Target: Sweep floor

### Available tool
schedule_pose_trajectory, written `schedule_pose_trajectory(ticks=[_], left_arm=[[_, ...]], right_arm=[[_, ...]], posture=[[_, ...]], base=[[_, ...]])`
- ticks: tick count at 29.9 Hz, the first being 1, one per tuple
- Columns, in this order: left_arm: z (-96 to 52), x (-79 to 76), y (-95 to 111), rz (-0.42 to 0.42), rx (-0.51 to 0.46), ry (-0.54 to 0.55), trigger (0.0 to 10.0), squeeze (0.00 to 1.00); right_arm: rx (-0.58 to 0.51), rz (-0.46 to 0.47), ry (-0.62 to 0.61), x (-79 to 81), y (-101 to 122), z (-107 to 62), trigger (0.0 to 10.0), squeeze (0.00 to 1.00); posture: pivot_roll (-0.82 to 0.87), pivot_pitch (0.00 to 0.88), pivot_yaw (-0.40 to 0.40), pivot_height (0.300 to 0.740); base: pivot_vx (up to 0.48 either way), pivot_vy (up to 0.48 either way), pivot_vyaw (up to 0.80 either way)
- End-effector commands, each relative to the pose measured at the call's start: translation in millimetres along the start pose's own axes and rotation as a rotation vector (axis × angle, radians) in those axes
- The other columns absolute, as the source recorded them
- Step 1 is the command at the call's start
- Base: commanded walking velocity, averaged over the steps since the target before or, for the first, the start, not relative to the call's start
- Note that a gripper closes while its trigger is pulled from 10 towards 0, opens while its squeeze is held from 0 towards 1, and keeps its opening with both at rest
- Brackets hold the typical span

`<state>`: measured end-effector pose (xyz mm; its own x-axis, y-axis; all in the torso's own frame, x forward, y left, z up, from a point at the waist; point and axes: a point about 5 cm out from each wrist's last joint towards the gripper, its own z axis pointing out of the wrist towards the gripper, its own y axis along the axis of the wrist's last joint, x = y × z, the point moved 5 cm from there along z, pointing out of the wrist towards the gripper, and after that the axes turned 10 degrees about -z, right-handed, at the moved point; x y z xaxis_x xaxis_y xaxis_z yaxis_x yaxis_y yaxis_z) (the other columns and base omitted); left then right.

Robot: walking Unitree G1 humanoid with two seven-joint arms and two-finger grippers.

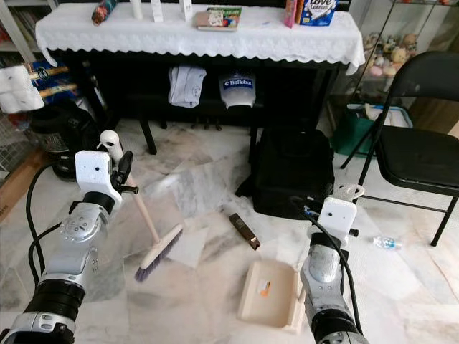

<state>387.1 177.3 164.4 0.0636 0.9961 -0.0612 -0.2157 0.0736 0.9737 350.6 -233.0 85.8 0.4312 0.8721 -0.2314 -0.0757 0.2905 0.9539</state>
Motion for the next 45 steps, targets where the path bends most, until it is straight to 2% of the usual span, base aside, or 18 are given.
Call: schedule_pose_trajectory(ticks=[1, 8, 11, 13, 15, 17, 20, 34, 45], left_arm=[[3.0, 1.6, 19.3, -0.006, -0.081, 0.012, 10.0, 0.0], [7.3, 6.9, 39.0, -0.009, -0.149, 0.04, 10.0, 0.0], [9.6, 12.8, 55.3, 0.004, -0.207, 0.071, 10.0, 0.0], [11.9, 17.7, 77.2, -0.001, -0.282, 0.091, 10.0, 0.0], [12.4, 18.8, 82.5, -0.001, -0.299, 0.097, 10.0, 0.0], [14.0, 20.5, 104.9, 0.002, -0.373, 0.111, 10.0, 0.0], [15.2, 16.5, 114.9, -0.016, -0.402, 0.099, 10.0, 0.0], [13.0, 5.6, 92.9, -0.032, -0.331, 0.081, 10.0, 0.0], [4.7, 7.9, 62.8, 0.011, -0.239, 0.072, 10.0, 0.0]], right_arm=[[-0.055, 0.011, -0.005, -0.1, 15.3, 7.5, 10.0, 0.0], [-0.05, 0.014, 0.001, 1.3, 14.1, 6.5, 10.0, 0.0], [-0.049, 0.014, 0.003, 1.8, 13.6, 6.2, 10.0, 0.0], [-0.048, 0.015, 0.003, 1.8, 13.4, 5.9, 10.0, 0.0], [-0.048, 0.015, 0.003, 1.8, 13.4, 5.7, 10.0, 0.0], [-0.047, 0.017, 0.003, 2.3, 13.5, 5.5, 10.0, 0.0], [-0.045, 0.019, 0.006, 3.2, 13.2, 5.0, 10.0, 0.0], [-0.036, 0.015, 0.008, 1.5, 10.6, 4.0, 10.0, 0.0], [-0.04, 0.018, 0.042, 7.8, 11.6, 2.9, 10.0, 0.0]], posture=[[0.06, 0.082, 0.003, 0.74], [0.07, 0.078, 0.002, 0.74], [0.07, 0.077, 0.003, 0.74], [0.07, 0.076, 0.003, 0.74], [0.07, 0.076, 0.004, 0.74], [0.07, 0.076, 0.005, 0.74], [0.07, 0.075, 0.006, 0.74], [0.06, 0.08, 0.008, 0.74], [0.06, 0.086, 0.005, 0.74]], base=[[0.382, 0.0, 0.0], [0.383, 0.0, 0.0], [0.382, 0.0, 0.0], [0.369, 0.0, 0.0], [0.371, 0.0, 0.0], [0.122, 0.0, 0.0], [0.0, 0.0, 0.0], [0.0, 0.0, 0.0], [0.0, 0.0, 0.0]])
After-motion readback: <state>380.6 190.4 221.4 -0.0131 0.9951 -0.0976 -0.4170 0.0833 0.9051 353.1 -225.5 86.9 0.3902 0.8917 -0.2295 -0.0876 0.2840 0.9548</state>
